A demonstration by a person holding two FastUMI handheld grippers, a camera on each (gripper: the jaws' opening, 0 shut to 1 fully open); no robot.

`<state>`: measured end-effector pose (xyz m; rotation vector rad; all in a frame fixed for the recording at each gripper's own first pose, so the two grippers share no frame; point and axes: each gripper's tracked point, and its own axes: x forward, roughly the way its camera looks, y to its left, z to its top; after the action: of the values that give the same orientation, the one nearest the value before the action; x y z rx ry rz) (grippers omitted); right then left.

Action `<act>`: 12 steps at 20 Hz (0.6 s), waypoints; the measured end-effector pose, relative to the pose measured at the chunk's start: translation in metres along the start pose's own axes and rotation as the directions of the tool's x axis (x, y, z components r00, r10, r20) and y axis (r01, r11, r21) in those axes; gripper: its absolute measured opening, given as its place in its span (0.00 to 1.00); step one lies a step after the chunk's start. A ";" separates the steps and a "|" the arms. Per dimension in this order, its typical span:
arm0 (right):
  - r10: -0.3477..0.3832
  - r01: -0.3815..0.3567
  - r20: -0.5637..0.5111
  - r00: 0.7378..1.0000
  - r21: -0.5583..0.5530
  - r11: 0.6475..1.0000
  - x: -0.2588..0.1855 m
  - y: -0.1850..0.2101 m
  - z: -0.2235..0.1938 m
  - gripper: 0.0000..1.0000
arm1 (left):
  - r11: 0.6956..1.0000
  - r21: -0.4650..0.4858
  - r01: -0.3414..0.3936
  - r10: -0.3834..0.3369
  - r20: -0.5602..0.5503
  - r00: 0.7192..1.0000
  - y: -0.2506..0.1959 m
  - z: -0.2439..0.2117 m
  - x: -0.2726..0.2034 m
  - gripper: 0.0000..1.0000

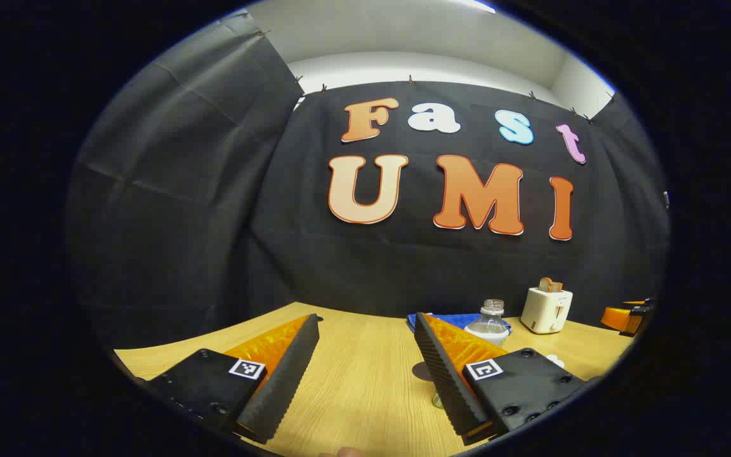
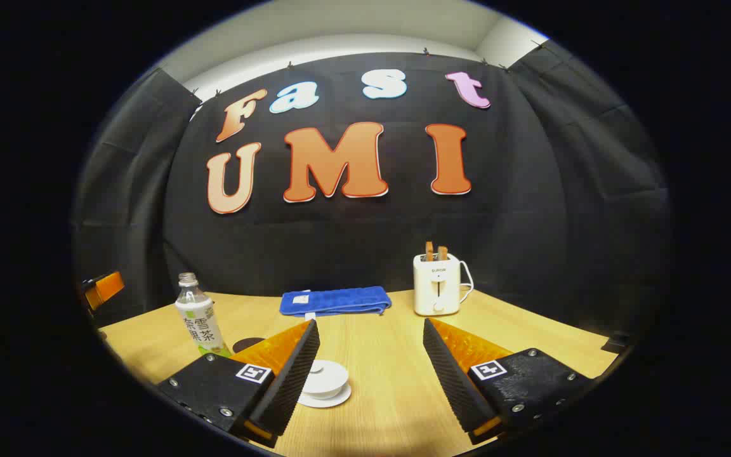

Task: Open the teacup lid with one hand, grasp the water bottle and pour water into the teacup with the other hand; after pouring, place the water bottle on the coaster and then close the teacup lid.

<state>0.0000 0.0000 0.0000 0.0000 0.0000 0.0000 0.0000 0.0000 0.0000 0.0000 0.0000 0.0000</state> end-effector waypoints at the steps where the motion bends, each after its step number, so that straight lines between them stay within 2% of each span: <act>1: 0.011 -0.011 -0.003 1.000 -0.011 1.000 -0.001 0.005 -0.001 0.98 | 1.000 -0.020 0.006 -0.006 -0.013 1.000 -0.001 -0.003 0.001 0.99; 3: 0.011 -0.011 -0.001 1.000 -0.039 0.999 0.000 0.005 -0.002 0.98 | 0.999 -0.040 0.008 -0.009 -0.025 1.000 0.000 -0.005 0.003 0.99; 8: 0.008 -0.008 -0.004 1.000 -0.001 1.000 -0.001 0.000 -0.002 0.98 | 0.998 0.060 -0.010 0.011 -0.020 1.000 0.005 -0.007 0.004 1.00; 12: -0.008 0.008 -0.013 1.000 0.003 1.000 0.000 -0.006 -0.005 0.98 | 0.999 0.043 0.023 -0.022 -0.043 0.999 -0.004 -0.013 0.007 0.99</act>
<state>-0.0002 -0.0064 -0.0047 0.0029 0.0125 -0.0085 0.0072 -0.0039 -0.0129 0.0438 0.0430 -0.0225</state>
